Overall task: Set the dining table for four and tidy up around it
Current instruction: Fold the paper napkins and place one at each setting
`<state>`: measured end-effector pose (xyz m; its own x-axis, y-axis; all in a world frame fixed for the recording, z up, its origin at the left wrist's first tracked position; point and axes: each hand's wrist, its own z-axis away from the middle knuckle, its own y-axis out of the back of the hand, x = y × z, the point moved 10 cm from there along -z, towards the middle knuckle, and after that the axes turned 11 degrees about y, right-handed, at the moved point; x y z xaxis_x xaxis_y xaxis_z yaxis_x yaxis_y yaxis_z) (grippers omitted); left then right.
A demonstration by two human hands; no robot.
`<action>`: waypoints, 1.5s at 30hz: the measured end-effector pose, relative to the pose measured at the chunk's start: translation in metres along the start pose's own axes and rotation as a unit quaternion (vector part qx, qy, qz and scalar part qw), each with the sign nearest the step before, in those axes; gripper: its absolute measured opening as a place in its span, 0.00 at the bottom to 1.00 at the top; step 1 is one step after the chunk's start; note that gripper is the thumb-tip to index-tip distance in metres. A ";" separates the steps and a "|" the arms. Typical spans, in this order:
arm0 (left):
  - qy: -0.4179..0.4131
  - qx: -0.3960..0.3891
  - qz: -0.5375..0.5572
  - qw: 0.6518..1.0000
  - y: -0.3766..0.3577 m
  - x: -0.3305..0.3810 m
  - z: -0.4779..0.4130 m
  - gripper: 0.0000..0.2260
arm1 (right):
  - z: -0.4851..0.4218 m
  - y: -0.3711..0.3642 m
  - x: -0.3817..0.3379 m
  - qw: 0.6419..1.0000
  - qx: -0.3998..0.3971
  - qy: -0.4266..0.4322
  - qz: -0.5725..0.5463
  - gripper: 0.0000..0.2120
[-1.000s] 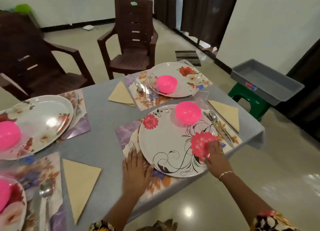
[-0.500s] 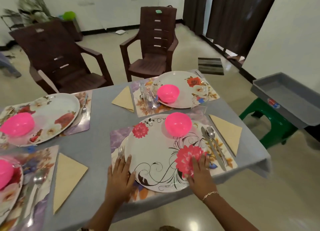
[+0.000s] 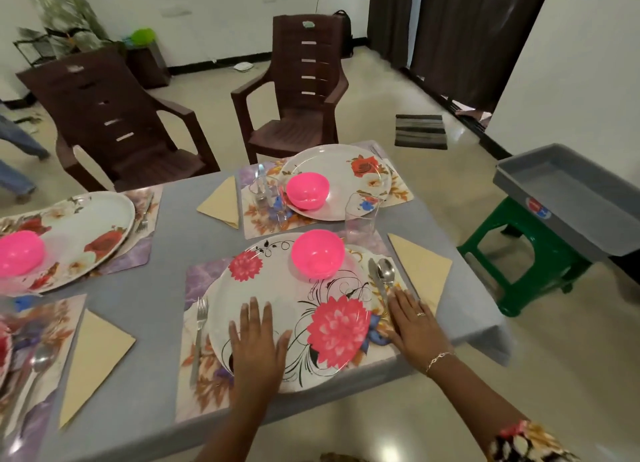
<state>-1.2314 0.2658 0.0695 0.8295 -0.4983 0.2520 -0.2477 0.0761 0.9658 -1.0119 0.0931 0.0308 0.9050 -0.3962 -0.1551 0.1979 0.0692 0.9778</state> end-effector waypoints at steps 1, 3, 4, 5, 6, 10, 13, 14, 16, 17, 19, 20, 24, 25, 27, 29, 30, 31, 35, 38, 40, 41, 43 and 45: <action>-0.008 -0.006 -0.004 1.000 -0.002 0.007 0.000 0.28 | -0.002 -0.003 0.003 1.000 -0.007 0.009 0.007 0.35; -0.024 -0.021 -0.015 0.999 -0.006 0.019 0.001 0.28 | -0.004 -0.003 0.008 1.000 -0.003 0.014 0.009 0.38; -0.027 -0.025 -0.018 0.999 -0.008 0.023 0.002 0.28 | -0.003 -0.002 0.010 1.000 -0.007 0.011 0.011 0.38; -0.026 -0.027 -0.017 0.999 -0.010 0.024 0.002 0.28 | -0.003 0.002 0.011 1.000 -0.006 0.007 0.017 0.39; -0.024 -0.028 -0.015 0.999 -0.012 0.026 0.003 0.28 | -0.004 0.005 0.012 0.999 0.002 0.010 0.030 0.42; -0.021 -0.042 -0.026 0.999 -0.019 0.033 0.007 0.28 | -0.008 0.005 0.007 0.997 0.039 0.056 0.019 0.49; -0.034 -0.035 -0.015 0.999 -0.016 0.048 0.011 0.27 | -0.002 0.010 0.011 0.999 0.021 0.044 0.018 0.44; -0.037 -0.032 -0.009 0.999 -0.015 0.053 0.012 0.27 | 0.001 0.013 0.012 0.999 0.013 0.041 -0.002 0.40; -0.044 -0.030 -0.002 0.999 -0.014 0.065 0.015 0.27 | 0.012 0.017 0.011 0.998 0.017 0.051 -0.037 0.31; -0.051 -0.028 0.001 0.998 -0.014 0.071 0.017 0.27 | 0.018 0.022 0.012 0.997 0.032 0.057 -0.045 0.29; -0.071 -0.024 0.000 0.997 -0.014 0.087 0.021 0.27 | 0.033 0.025 0.017 0.995 0.067 0.058 -0.045 0.26; -0.081 -0.022 -0.002 0.996 -0.015 0.096 0.024 0.27 | 0.040 0.025 0.022 0.995 0.082 0.051 -0.041 0.26; -0.124 -0.017 0.011 0.992 -0.019 0.137 0.033 0.27 | 0.073 0.024 0.049 0.994 0.106 0.015 -0.036 0.27; -0.135 -0.021 0.019 0.990 -0.020 0.149 0.035 0.27 | 0.083 0.027 0.056 0.993 0.109 0.003 -0.037 0.26; -0.153 -0.030 0.038 0.987 -0.022 0.171 0.039 0.29 | 0.100 0.029 0.070 0.993 0.113 -0.016 -0.041 0.24; -0.181 -0.035 0.046 0.982 -0.025 0.200 0.045 0.30 | 0.122 0.027 0.090 0.993 0.108 -0.040 -0.032 0.24; -0.195 -0.040 0.049 0.979 -0.028 0.214 0.049 0.29 | 0.132 0.027 0.101 0.992 0.111 -0.050 -0.026 0.26; -0.207 -0.047 0.054 0.976 -0.031 0.229 0.051 0.28 | 0.143 0.030 0.111 0.990 0.121 -0.063 -0.024 0.27; -0.245 -0.067 0.062 0.965 -0.048 0.285 0.056 0.25 | 0.178 0.045 0.153 0.980 0.160 -0.116 -0.015 0.26; -0.273 -0.077 0.062 0.957 -0.060 0.324 0.055 0.25 | 0.190 0.049 0.183 0.976 0.162 -0.144 -0.007 0.25; -0.286 -0.076 0.069 0.953 -0.066 0.347 0.053 0.25 | 0.193 0.049 0.205 0.974 0.163 -0.160 -0.003 0.25; -0.286 -0.075 0.074 0.952 -0.070 0.357 0.048 0.25 | 0.192 0.049 0.216 0.973 0.164 -0.164 -0.002 0.25; -0.281 -0.068 0.090 0.953 -0.077 0.374 0.036 0.24 | 0.185 0.052 0.237 0.972 0.164 -0.166 0.003 0.25; -0.271 -0.064 0.103 0.955 -0.086 0.391 0.021 0.25 | 0.174 0.058 0.258 0.974 0.163 -0.157 0.011 0.24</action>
<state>-0.8964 0.0465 0.0838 0.3802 -0.8325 0.4030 -0.2851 0.3091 0.9073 -0.8326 -0.1643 0.0723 0.7373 -0.6626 -0.1321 0.0031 -0.1922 0.9813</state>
